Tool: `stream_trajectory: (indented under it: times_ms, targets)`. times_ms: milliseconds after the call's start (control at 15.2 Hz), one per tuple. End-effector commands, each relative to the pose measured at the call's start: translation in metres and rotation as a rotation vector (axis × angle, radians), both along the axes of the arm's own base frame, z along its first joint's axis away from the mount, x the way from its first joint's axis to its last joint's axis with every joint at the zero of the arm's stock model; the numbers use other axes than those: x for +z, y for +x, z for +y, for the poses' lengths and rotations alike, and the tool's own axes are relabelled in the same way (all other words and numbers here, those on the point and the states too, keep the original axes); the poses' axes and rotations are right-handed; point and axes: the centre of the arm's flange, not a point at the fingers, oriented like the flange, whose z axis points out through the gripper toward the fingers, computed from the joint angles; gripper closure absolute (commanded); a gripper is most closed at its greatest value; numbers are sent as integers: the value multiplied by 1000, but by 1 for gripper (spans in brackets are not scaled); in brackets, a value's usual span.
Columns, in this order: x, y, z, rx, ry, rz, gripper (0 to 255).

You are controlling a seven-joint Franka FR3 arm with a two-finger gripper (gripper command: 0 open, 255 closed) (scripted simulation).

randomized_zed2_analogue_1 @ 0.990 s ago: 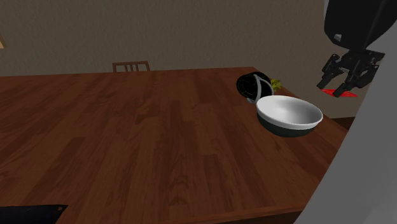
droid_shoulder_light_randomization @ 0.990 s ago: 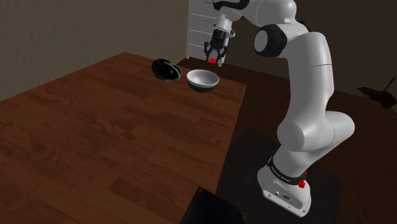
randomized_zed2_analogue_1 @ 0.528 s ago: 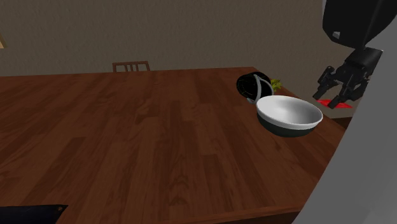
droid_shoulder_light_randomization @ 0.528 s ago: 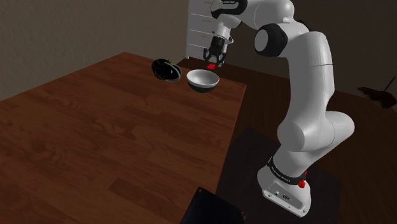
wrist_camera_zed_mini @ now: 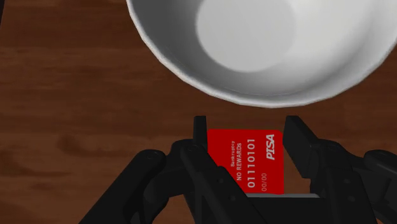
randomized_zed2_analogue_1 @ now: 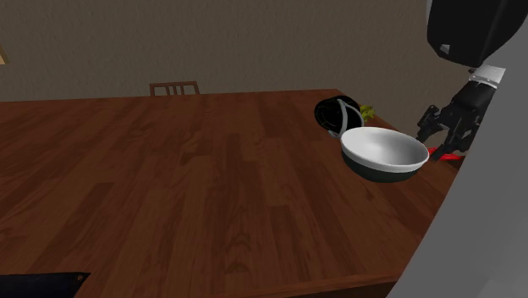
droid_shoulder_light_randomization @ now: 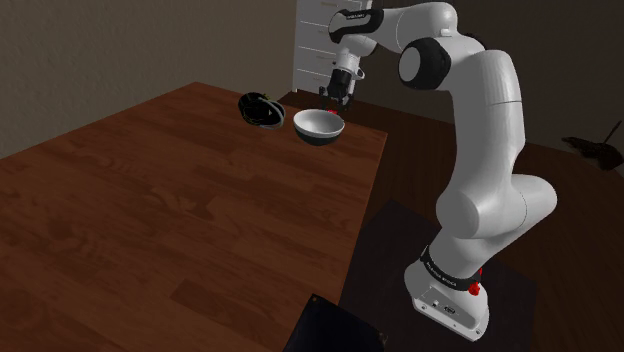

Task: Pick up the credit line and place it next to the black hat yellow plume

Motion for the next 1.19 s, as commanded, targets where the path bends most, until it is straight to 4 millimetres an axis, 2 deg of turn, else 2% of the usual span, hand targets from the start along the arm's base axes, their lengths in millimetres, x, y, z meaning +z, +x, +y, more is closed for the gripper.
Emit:
stream_trajectory:
  times_ms: [0, 396, 924, 990, 1122]
  targets:
    - [-11, 0, 1, 0, 0, 0, 255]
    - [-45, 0, 1, 0, 0, 0, 255]
    - [-45, 0, 1, 0, 0, 0, 255]
    - [-45, 0, 1, 0, 0, 0, 0]
    - [-45, 0, 1, 0, 0, 0, 0]
